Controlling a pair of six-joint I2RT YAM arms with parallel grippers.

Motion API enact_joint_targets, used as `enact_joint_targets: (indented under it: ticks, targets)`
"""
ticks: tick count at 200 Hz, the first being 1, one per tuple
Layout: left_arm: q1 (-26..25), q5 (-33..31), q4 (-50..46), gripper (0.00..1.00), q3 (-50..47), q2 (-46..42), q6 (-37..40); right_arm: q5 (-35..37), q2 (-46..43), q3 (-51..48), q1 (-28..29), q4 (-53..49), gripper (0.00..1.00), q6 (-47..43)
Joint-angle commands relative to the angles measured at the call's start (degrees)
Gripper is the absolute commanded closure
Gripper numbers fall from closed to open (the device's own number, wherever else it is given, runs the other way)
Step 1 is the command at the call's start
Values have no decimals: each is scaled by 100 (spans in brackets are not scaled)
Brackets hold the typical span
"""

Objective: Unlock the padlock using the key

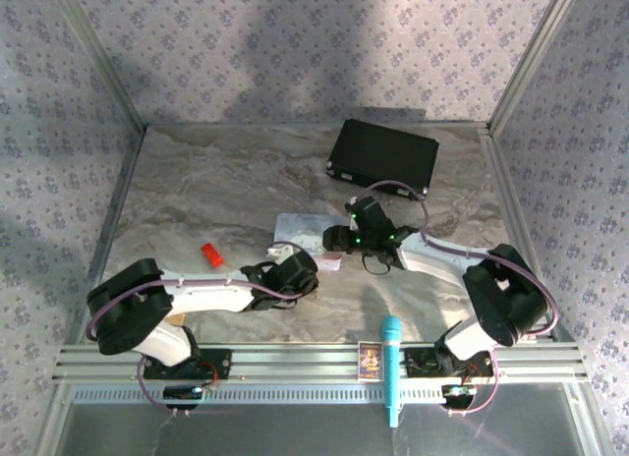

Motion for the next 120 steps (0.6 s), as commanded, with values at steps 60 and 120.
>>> enact_joint_targets:
  ticks: [60, 120]
  targets:
    - [186, -429, -2280, 82, 198, 144, 1322, 471, 537, -17, -59, -617, 36, -94]
    - [-322, -1053, -2996, 76, 791, 555, 1212, 471, 549, -67, -50, -601, 36, -80]
